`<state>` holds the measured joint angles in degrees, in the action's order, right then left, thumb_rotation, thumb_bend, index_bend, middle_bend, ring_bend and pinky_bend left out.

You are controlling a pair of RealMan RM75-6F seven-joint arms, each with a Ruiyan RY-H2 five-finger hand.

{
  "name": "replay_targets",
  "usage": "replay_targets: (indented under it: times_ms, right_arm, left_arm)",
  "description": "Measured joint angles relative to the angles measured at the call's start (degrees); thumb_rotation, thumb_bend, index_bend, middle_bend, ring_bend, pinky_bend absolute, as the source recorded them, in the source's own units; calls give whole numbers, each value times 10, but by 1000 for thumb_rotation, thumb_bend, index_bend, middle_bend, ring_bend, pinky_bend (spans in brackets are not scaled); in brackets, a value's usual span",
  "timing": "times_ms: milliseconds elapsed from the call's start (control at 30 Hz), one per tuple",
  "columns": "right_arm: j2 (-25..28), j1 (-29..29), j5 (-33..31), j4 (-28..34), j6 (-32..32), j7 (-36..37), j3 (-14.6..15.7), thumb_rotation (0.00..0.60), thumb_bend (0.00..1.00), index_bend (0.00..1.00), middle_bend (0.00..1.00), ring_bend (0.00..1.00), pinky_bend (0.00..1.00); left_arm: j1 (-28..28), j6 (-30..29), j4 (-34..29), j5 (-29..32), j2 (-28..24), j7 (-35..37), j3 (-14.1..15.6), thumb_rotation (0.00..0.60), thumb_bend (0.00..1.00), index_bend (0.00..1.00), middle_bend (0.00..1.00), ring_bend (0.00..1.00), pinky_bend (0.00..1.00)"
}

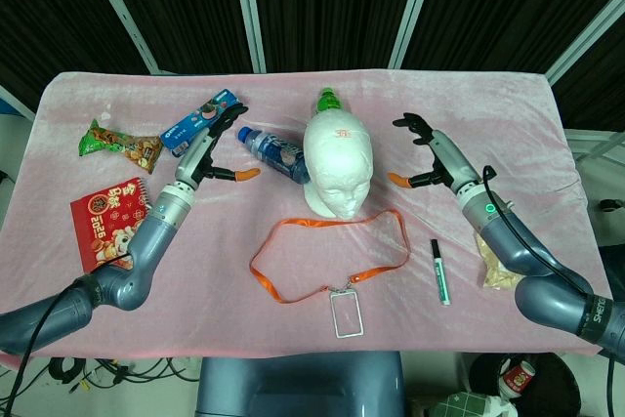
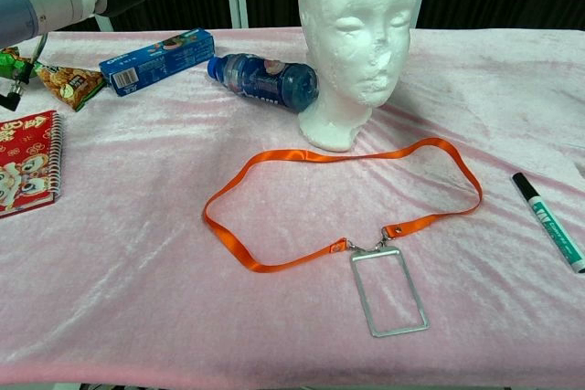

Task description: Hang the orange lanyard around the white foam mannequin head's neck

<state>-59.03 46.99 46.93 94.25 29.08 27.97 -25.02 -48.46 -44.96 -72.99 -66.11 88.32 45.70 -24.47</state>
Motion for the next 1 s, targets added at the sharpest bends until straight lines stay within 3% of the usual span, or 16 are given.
replay_targets:
  times_ms: [1000]
  right_arm:
    - [4,5,-6,18,13,-17,10,600,148,173,7,79,129]
  left_arm:
    - [6,-11,-27,2,-19,-39,2,600,0,160,15,0,0]
